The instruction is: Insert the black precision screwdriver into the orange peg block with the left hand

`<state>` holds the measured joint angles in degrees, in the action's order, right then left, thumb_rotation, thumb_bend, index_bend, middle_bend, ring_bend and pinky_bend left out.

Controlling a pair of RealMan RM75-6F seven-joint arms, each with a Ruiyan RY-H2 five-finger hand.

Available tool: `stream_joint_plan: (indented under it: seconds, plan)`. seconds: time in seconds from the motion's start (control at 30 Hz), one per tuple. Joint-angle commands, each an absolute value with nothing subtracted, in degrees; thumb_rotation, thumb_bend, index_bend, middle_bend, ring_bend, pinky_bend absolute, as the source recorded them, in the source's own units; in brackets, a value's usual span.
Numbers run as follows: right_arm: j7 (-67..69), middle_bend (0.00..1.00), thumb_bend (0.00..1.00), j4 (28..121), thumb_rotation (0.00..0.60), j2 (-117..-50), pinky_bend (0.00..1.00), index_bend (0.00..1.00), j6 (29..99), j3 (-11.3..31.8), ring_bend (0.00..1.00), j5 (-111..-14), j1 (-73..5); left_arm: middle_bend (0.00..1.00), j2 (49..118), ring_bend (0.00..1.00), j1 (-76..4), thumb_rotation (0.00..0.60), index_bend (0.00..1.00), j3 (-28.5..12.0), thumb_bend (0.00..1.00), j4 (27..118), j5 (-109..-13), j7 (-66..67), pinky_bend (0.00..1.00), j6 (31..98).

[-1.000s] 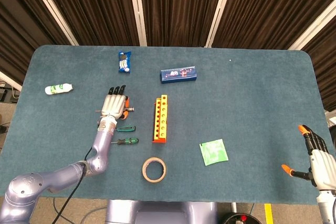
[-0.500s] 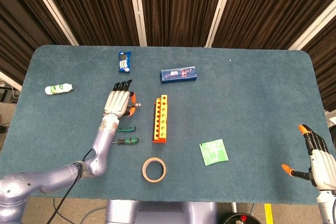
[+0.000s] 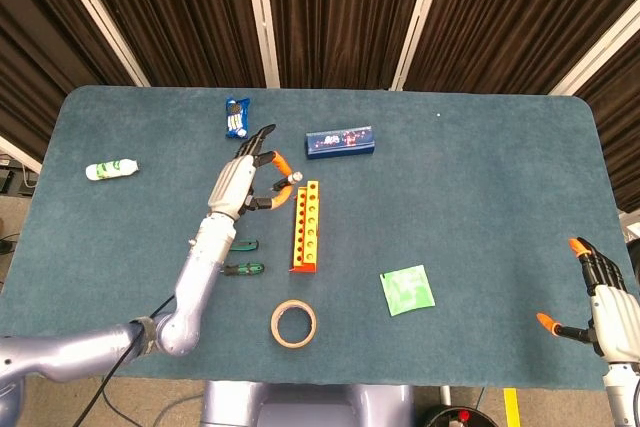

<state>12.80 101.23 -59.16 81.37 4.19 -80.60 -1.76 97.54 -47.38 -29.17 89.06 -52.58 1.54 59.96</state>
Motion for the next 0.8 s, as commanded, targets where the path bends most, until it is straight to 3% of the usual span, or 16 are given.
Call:
stream_joint_plan:
  seconds: [0.03, 0.37, 0.8]
  plan:
    - [12.9, 0.0, 0.04, 101.4, 0.6, -59.1, 0.0, 0.0, 81.3, 4.2, 0.0, -80.5, -1.7, 0.0, 94.9, 0.0, -45.9, 0.6, 0.57, -32.2, 0.46, 95.1, -52.7, -5.0, 0.0, 58.2]
    - [13.3, 0.0, 0.04, 101.3, 0.6, -59.1, 0.0, 0.0, 81.2, 4.3, 0.0, -80.4, -1.8, 0.0, 96.6, 0.0, -46.3, 0.6, 0.58, -31.5, 0.44, 93.1, -59.4, -20.3, 0.0, 53.7]
    - [13.9, 0.0, 0.04, 101.3, 0.6, -58.9, 0.0, 0.0, 80.9, 4.3, 0.0, -80.2, -1.8, 0.0, 99.6, 0.0, -47.7, 0.6, 0.59, -29.2, 0.43, 86.8, -63.7, -27.7, 0.01, 52.9]
